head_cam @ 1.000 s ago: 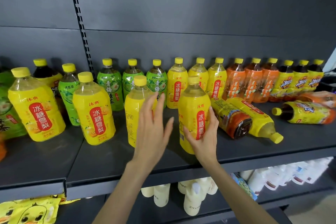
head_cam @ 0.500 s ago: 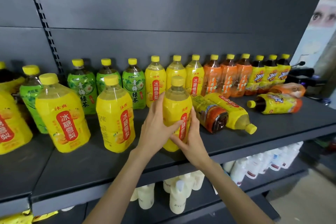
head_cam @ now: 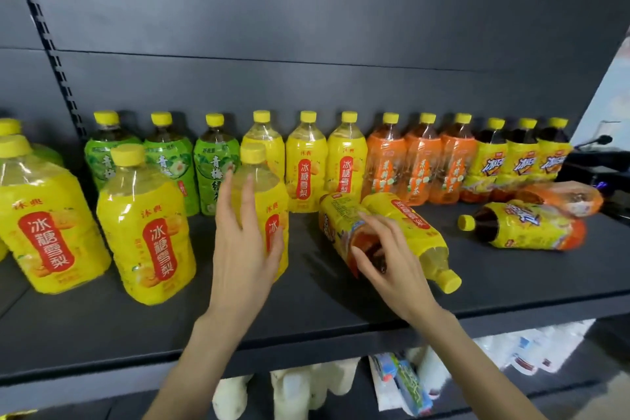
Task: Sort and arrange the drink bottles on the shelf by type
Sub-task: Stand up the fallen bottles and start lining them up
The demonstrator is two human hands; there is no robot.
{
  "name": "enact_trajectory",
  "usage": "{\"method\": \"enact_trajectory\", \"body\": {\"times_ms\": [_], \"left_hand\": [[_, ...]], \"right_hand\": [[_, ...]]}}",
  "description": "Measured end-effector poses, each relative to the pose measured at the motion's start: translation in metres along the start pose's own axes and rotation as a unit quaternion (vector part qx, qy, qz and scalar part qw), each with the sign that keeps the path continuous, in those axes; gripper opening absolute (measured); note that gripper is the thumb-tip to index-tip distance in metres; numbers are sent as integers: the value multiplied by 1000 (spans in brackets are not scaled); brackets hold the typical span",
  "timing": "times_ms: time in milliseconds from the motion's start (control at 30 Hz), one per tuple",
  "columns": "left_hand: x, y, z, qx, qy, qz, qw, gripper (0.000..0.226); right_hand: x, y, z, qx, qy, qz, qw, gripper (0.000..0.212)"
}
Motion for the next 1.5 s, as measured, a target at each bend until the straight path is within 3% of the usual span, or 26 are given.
{"method": "enact_trajectory", "body": {"times_ms": [67, 133, 233, 367, 467, 733, 867, 1100, 1300, 1500], "left_hand": [[-13, 25, -5, -59, 30, 8, 998, 65], [-32, 46, -5, -81, 5, 7, 997, 54], [-67, 65, 0, 4, -88, -19, 996, 47], [-115, 65, 8, 175, -209, 8, 962, 59], [-135, 64, 21, 253, -264, 18, 930, 69], [-169, 59, 74, 324, -384, 83, 861, 98], [-175, 56, 83, 346, -408, 96, 840, 105], [-168, 44, 74, 398, -333, -29, 854, 95], [-146, 23, 47, 485, -206, -228, 819, 80], [-133, 21, 36, 406, -79, -262, 872, 93]], "right_hand": [[10, 18, -1, 10, 2, -7, 1000, 45], [22, 37, -2, 24, 8, -24, 999, 40], [39, 66, -8, 46, 1, -51, 998, 32], [50, 102, -22, 36, -48, -78, 995, 32], [51, 116, -30, 29, -80, -52, 995, 36], [42, 124, -41, 45, -106, -2, 993, 55], [47, 133, -46, 55, -142, 28, 988, 75], [56, 143, -48, 36, -114, 49, 992, 65], [58, 142, -43, 36, -109, 42, 992, 63], [67, 138, -28, 46, -111, 45, 992, 65]]}}
Point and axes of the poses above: each hand's wrist, its own z-axis towards the middle knuckle, its own x-axis out of the back of the hand, y = z × x, the point moved 2 cm from there along z, towards the middle knuckle, and after that the axes turned 4 degrees about -z, right-handed, at the moved point
